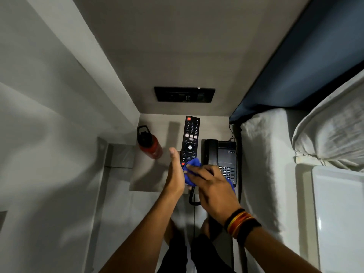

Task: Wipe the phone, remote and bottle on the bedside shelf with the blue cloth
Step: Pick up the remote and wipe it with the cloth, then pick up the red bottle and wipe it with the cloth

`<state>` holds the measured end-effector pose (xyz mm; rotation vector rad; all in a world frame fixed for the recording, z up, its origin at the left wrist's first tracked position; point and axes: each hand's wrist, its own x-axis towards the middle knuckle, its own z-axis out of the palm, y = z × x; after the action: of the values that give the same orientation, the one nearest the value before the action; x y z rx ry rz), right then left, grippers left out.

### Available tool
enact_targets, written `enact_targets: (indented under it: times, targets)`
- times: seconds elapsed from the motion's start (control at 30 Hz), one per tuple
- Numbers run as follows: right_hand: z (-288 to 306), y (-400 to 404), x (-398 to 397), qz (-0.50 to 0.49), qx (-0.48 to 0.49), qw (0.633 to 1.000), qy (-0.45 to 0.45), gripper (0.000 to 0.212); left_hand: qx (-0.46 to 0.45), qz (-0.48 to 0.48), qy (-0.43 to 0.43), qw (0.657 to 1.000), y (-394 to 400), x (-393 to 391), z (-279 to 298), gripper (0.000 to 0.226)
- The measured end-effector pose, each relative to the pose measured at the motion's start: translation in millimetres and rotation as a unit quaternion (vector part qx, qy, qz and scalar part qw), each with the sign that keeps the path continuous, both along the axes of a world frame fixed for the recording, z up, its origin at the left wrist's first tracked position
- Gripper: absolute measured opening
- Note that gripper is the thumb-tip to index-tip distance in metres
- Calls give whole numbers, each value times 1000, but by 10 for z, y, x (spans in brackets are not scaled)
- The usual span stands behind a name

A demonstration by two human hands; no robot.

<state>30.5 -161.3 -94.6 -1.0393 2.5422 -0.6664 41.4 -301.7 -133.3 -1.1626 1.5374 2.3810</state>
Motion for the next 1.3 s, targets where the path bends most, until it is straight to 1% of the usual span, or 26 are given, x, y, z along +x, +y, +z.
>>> enact_targets:
  times: [0.07, 0.1, 0.17, 0.2, 0.23, 0.27, 0.3, 0.33, 0.37, 0.4, 0.47, 0.53, 0.57, 0.63, 0.67, 0.7, 0.77, 0.83, 0.93, 0.97, 1.03, 1.1, 1.13, 1.17, 1.23, 1.3]
  targets:
    - [24, 70, -73, 50, 25, 998, 7, 57, -13, 17, -9, 1000, -9, -7, -90, 95]
    - [37, 97, -120, 86, 41, 995, 17, 56, -5, 19, -7, 1000, -30, -25, -137, 96]
    - [38, 157, -198, 156, 70, 985, 29, 52, -10, 1, 4, 1000, -70, -87, -235, 88]
    - [33, 195, -214, 169, 65, 983, 27, 49, -33, -20, -3, 999, -98, -112, -254, 81]
    - [21, 240, -217, 150, 41, 988, 13, 47, -60, -40, -12, 997, -129, -134, -264, 70]
    - [9, 284, -219, 92, 4, 996, -18, 49, -86, -60, -21, 994, -158, -147, -289, 56]
    - [6, 318, -230, 6, -39, 997, -66, 51, -107, -81, -32, 990, -181, -155, -337, 41]
    - [4, 343, -256, -91, -87, 985, -121, 52, -116, -101, -40, 987, -201, -152, -398, 29]
    - [-2, 356, -305, -182, -138, 957, -178, 50, -112, -113, -48, 986, -214, -154, -464, 22]
    - [-17, 356, -368, -258, -187, 919, -232, 48, -102, -116, -61, 986, -214, -158, -533, 18]
    - [-87, 361, -507, -367, -264, 832, -320, 35, -104, -118, -113, 981, -190, -177, -676, 18]
    - [-242, 424, -620, -439, -300, 756, -381, 21, -131, -119, -168, 970, -152, -202, -874, 18]
    - [-338, 476, -648, -465, -306, 726, -403, 20, -149, -113, -187, 964, -131, -215, -974, 21]
    - [-502, 576, -653, -490, -304, 688, -442, 35, -190, -88, -216, 954, -96, -245, -1148, 33]
    - [-575, 620, -646, -486, -299, 684, -454, 43, -210, -78, -226, 948, -85, -268, -1230, 37]
    - [-632, 651, -635, -475, -291, 691, -460, 48, -226, -75, -235, 942, -79, -295, -1300, 39]
    - [-718, 689, -616, -456, -270, 715, -456, 48, -255, -85, -251, 930, -71, -342, -1405, 41]
    - [-803, 725, -596, -456, -267, 724, -443, 40, -303, -127, -275, 904, -59, -352, -1483, 39]
    - [-798, 716, -604, -458, -276, 722, -439, 25, -403, -201, -289, 845, -73, -287, -1473, 41]
    - [-754, 684, -619, -459, -277, 723, -437, 20, -415, -203, -287, 839, -94, -257, -1439, 42]
    - [-624, 581, -662, -474, -276, 717, -431, 12, -405, -178, -287, 850, -164, -193, -1340, 42]
    - [-482, 458, -710, -493, -272, 710, -424, 6, -372, -118, -279, 877, -285, -117, -1212, 40]
    - [-403, 389, -727, -495, -268, 714, -416, 6, -358, -80, -268, 891, -384, -61, -1122, 39]
    - [-319, 323, -734, -493, -263, 721, -409, 10, -344, -41, -257, 902, -496, 11, -1028, 41]
    - [-151, 196, -707, -462, -249, 755, -393, 13, -310, 29, -217, 925, -765, 155, -834, 57]
    - [-59, 89, -644, -417, -226, 798, -372, 19, -297, 41, -168, 939, -1077, 239, -714, 81]
